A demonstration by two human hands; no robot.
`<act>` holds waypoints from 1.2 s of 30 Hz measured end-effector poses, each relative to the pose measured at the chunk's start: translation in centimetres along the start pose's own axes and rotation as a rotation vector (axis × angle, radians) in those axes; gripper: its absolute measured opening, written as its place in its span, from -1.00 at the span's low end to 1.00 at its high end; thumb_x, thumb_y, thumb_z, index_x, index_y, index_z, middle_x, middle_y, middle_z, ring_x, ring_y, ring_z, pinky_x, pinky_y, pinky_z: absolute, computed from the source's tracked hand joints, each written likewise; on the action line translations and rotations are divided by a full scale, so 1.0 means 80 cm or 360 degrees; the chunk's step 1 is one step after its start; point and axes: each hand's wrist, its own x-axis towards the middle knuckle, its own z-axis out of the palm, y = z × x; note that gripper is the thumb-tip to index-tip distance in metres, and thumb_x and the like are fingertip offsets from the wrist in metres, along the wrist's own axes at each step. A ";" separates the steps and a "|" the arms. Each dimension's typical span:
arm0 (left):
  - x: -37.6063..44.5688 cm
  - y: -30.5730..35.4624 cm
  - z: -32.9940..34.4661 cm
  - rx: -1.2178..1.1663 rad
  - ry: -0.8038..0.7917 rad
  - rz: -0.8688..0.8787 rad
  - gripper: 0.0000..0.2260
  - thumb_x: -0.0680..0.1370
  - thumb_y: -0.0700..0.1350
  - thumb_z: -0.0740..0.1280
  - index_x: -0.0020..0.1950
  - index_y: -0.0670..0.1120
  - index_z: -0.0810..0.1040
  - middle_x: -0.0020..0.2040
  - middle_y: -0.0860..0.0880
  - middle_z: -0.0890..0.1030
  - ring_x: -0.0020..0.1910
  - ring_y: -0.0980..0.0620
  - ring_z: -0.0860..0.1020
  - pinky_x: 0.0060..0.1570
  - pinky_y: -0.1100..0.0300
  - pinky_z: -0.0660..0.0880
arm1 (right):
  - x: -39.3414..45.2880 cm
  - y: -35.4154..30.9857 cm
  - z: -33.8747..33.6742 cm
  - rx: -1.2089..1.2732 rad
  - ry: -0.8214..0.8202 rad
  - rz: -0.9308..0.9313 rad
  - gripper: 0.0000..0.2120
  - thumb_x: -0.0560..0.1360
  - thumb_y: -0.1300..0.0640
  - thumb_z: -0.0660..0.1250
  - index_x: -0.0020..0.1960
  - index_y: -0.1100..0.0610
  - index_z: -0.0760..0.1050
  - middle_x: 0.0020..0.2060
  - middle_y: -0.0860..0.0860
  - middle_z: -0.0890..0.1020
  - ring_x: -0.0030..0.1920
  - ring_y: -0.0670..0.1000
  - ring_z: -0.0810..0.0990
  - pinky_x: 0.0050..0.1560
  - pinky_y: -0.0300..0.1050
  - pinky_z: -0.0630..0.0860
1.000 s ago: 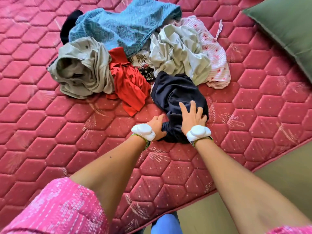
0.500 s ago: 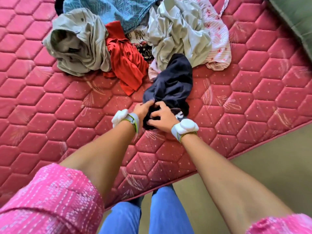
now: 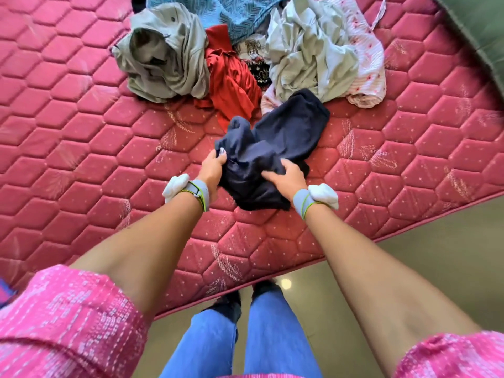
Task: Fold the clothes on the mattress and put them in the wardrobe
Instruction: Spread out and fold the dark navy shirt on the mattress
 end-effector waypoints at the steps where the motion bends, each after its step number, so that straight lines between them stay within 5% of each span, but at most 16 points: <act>1: -0.004 0.003 -0.009 0.0002 0.0063 0.0070 -0.73 0.65 -0.23 0.11 0.34 -0.16 0.40 0.14 -0.06 0.54 0.09 0.02 0.50 0.16 0.23 0.42 | -0.005 -0.007 0.000 -0.0033 0.0159 -0.0043 -0.70 0.44 0.06 0.43 0.13 0.14 0.56 0.04 0.15 0.65 0.10 0.18 0.58 0.10 -0.08 0.45; 4: -0.011 0.013 -0.041 0.0055 0.0333 0.0248 -0.64 0.54 -0.42 0.09 0.22 -0.10 0.44 -0.09 0.01 0.52 -0.11 0.09 0.45 -0.20 0.37 0.41 | -0.018 -0.028 0.000 -0.0279 0.0459 -0.0162 -0.68 0.54 0.01 0.30 0.28 0.01 0.50 0.14 0.16 0.60 0.16 0.23 0.52 0.09 -0.02 0.42; 8: -0.034 0.027 -0.075 -0.0495 0.0520 0.0101 -0.83 0.52 -0.23 0.11 0.01 -0.04 0.44 -0.18 0.01 0.49 -0.23 0.10 0.46 -0.28 0.28 0.37 | -0.036 -0.044 0.022 -0.0690 0.0571 -0.0659 -0.74 0.48 -0.02 0.34 0.08 0.08 0.63 0.00 0.16 0.55 0.03 0.26 0.48 0.01 0.09 0.46; 12: -0.062 0.038 -0.120 -0.0865 0.0408 -0.0036 -0.77 0.55 -0.02 0.09 -0.07 -0.06 0.50 -0.19 -0.04 0.59 -0.22 0.00 0.56 -0.21 0.24 0.51 | -0.065 -0.072 0.055 -0.0385 0.0130 -0.0683 -0.77 0.48 -0.02 0.35 0.00 0.13 0.57 -0.06 0.16 0.63 -0.01 0.22 0.57 -0.01 0.02 0.47; 15: -0.086 0.041 -0.150 -0.0677 0.0061 -0.0096 -0.73 0.56 -0.03 0.17 0.14 -0.14 0.51 -0.08 -0.11 0.62 -0.10 -0.06 0.60 0.08 0.09 0.53 | -0.100 -0.087 0.091 -0.0399 -0.0193 -0.0778 -0.70 0.47 0.02 0.34 0.15 0.11 0.51 0.00 0.15 0.65 0.04 0.16 0.61 0.04 -0.01 0.47; 20: -0.125 0.057 -0.183 -0.0545 -0.0068 -0.0140 -0.63 0.52 -0.18 0.10 -0.32 -0.21 0.65 -0.34 -0.12 0.65 -0.38 -0.05 0.62 -0.31 0.24 0.55 | -0.128 -0.093 0.140 -0.0434 -0.0803 -0.0702 -0.63 0.43 0.24 0.42 0.23 0.17 0.51 0.06 0.16 0.63 0.03 0.03 0.59 0.17 -0.10 0.49; 23: -0.143 0.068 -0.207 -0.0609 -0.0148 -0.0088 -0.76 0.43 -0.18 0.20 -0.20 -0.24 0.64 -0.27 -0.13 0.67 -0.29 -0.04 0.65 -0.22 0.23 0.57 | -0.119 -0.093 0.141 -0.0265 -0.0559 -0.0505 -0.59 0.41 0.22 0.44 0.23 0.12 0.47 0.00 0.14 0.65 -0.16 0.01 0.59 0.13 -0.07 0.52; 27: -0.165 0.076 -0.224 -0.0586 -0.0486 0.0030 -0.81 0.33 -0.19 0.35 -0.12 -0.18 0.70 -0.12 -0.11 0.69 -0.12 -0.02 0.66 -0.05 0.19 0.60 | -0.121 -0.106 0.142 -0.0280 -0.0564 -0.0441 -0.24 0.31 -0.02 0.56 0.40 0.10 0.30 0.10 0.00 0.43 0.06 -0.07 0.44 0.09 -0.27 0.36; 30: -0.168 0.085 -0.233 -0.0611 -0.0584 0.0064 -0.79 0.46 -0.22 0.26 0.01 -0.19 0.65 -0.02 -0.14 0.67 0.00 -0.05 0.63 0.06 0.11 0.57 | -0.122 -0.126 0.165 0.0016 -0.0665 -0.0368 -0.54 0.35 0.07 0.54 0.19 0.16 0.50 -0.05 0.02 0.56 -0.13 -0.09 0.52 -0.22 -0.26 0.44; 33: -0.156 0.098 -0.250 -0.0669 -0.0467 0.0137 -0.80 0.53 -0.22 0.24 0.11 -0.17 0.57 -0.02 -0.10 0.67 0.00 -0.03 0.62 0.10 0.10 0.55 | -0.114 -0.143 0.178 0.0171 -0.0415 -0.0504 -0.89 0.38 0.14 0.49 -0.13 0.11 0.59 -0.19 0.08 0.63 -0.15 -0.02 0.56 -0.04 0.03 0.52; 36: -0.144 0.106 -0.274 -0.0470 -0.0062 0.0228 -0.56 0.36 -0.16 0.44 0.23 -0.03 0.49 -0.05 0.01 0.65 -0.08 0.08 0.61 -0.07 0.17 0.50 | -0.112 -0.164 0.169 0.0211 -0.0237 -0.0529 -0.86 0.34 0.05 0.50 -0.23 0.04 0.55 -0.21 0.10 0.67 -0.17 0.00 0.59 -0.08 0.00 0.54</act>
